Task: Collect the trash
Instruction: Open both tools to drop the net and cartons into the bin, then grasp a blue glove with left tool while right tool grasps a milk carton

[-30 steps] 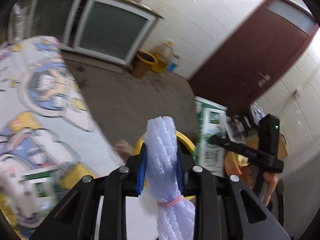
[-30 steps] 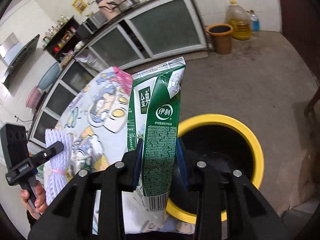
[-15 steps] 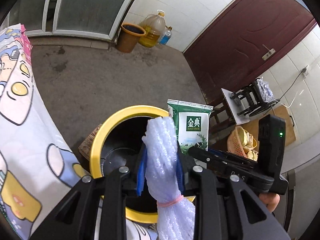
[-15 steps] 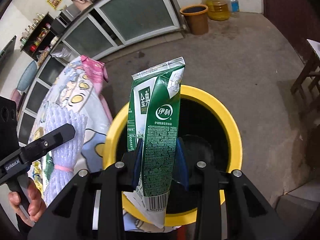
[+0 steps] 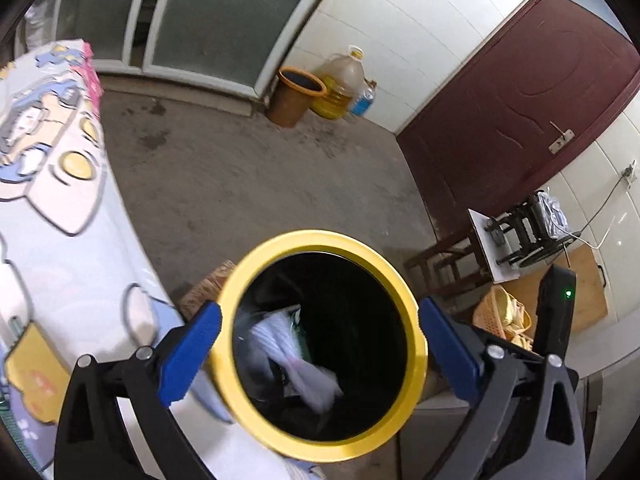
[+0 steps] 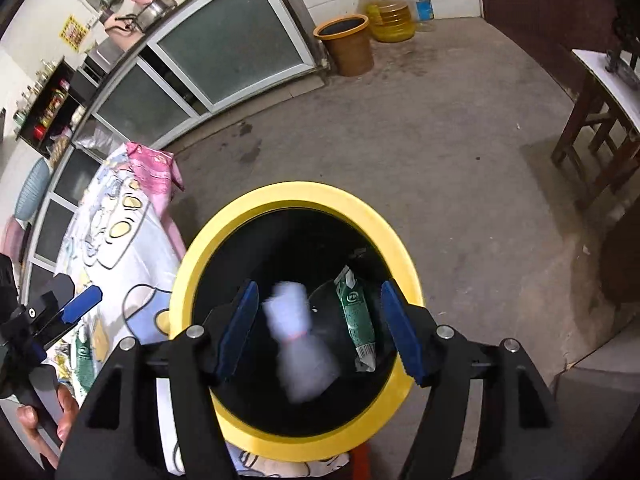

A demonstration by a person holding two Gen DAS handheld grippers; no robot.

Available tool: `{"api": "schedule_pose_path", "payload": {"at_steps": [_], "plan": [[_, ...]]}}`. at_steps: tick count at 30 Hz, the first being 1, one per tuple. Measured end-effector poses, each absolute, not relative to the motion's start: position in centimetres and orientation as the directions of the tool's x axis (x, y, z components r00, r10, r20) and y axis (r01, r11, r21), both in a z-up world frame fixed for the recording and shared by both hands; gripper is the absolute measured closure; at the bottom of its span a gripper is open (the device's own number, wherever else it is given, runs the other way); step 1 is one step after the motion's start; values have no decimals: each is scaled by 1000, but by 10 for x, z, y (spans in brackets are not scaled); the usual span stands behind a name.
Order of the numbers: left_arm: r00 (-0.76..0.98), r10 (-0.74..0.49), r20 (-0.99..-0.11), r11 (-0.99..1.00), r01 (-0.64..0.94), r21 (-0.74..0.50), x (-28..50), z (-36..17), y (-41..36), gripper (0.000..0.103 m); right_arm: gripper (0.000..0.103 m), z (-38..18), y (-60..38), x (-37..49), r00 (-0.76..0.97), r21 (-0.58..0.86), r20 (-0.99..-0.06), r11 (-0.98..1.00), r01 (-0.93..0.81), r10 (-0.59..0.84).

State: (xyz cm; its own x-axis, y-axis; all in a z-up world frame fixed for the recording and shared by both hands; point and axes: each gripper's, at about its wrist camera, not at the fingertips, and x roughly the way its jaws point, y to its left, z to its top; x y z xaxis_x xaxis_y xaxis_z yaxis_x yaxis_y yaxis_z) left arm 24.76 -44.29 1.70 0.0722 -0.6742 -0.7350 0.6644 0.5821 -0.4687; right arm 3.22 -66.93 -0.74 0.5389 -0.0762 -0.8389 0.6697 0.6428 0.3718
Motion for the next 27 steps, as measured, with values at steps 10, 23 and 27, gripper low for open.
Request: {"api": "schedule_pose_path", "payload": {"at_steps": [10, 23, 27], "plan": [[283, -663, -693, 648, 680, -342, 266, 86, -332, 8, 42, 29, -618, 57, 596, 352, -799, 739, 574, -82], [524, -460, -717, 834, 532, -146, 310, 109, -94, 8, 41, 67, -501, 131, 646, 341, -759, 894, 291, 80], [552, -416, -722, 870, 473, -140, 313, 100, -39, 8, 41, 71, -451, 154, 625, 368, -757, 914, 168, 190]]}}
